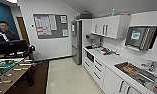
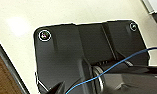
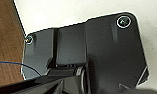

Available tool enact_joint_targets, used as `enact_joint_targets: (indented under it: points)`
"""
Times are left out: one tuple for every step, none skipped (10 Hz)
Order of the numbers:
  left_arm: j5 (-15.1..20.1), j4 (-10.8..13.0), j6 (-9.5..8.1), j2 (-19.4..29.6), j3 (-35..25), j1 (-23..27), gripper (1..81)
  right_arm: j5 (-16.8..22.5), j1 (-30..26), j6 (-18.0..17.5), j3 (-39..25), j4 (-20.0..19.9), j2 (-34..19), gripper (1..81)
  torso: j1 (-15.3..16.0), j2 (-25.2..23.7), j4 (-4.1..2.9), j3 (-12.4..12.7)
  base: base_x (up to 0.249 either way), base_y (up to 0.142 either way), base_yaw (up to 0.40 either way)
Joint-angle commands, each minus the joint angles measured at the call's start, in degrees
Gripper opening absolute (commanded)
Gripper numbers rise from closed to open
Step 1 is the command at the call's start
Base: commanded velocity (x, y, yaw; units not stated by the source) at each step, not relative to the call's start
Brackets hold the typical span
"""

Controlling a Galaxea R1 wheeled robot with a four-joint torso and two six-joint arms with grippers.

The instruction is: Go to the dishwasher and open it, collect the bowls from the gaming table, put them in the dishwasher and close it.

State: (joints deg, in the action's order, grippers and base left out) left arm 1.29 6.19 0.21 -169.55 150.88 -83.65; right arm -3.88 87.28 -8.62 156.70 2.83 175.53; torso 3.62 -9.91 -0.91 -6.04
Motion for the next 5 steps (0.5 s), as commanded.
enact_joint_targets:
  points:
    - [3.01, 0.05, 0.50, 0.34, 0.99, 3.18, 81.1, 2.82, -2.86, 0.44, -1.49, 0.95, 0.37, 81.1, 0.00, 0.00, 0.00, 0.00, 0.000, 0.000, 0.355]
    - [3.01, 0.05, 0.50, 0.34, 0.99, 3.18, 81.1, 2.82, -2.68, 0.44, -1.85, 0.95, 0.28, 81.1, 0.00, 0.00, 0.00, 0.00, 0.000, 0.000, 0.355]
    - [3.01, -0.04, 0.58, 0.26, 0.99, 3.18, 81.1, 2.73, -2.50, 0.53, -2.37, 0.95, -0.15, 81.1, 0.00, 0.00, 0.00, 0.00, 0.000, 0.000, 0.356]
    - [3.01, -0.30, 0.58, 0.26, 0.99, 3.18, 81.1, 2.73, -2.50, 0.53, -3.51, 0.95, -1.04, 81.1, 0.00, 0.00, 0.00, 0.00, 0.000, 0.000, 0.355]
    - [2.93, -0.30, 0.59, 0.34, 0.91, 3.09, 81.1, 2.82, -2.51, 0.53, -6.31, 1.04, -2.61, 81.1, 0.00, 0.00, 0.00, 0.00, 0.000, 0.000, 0.355]
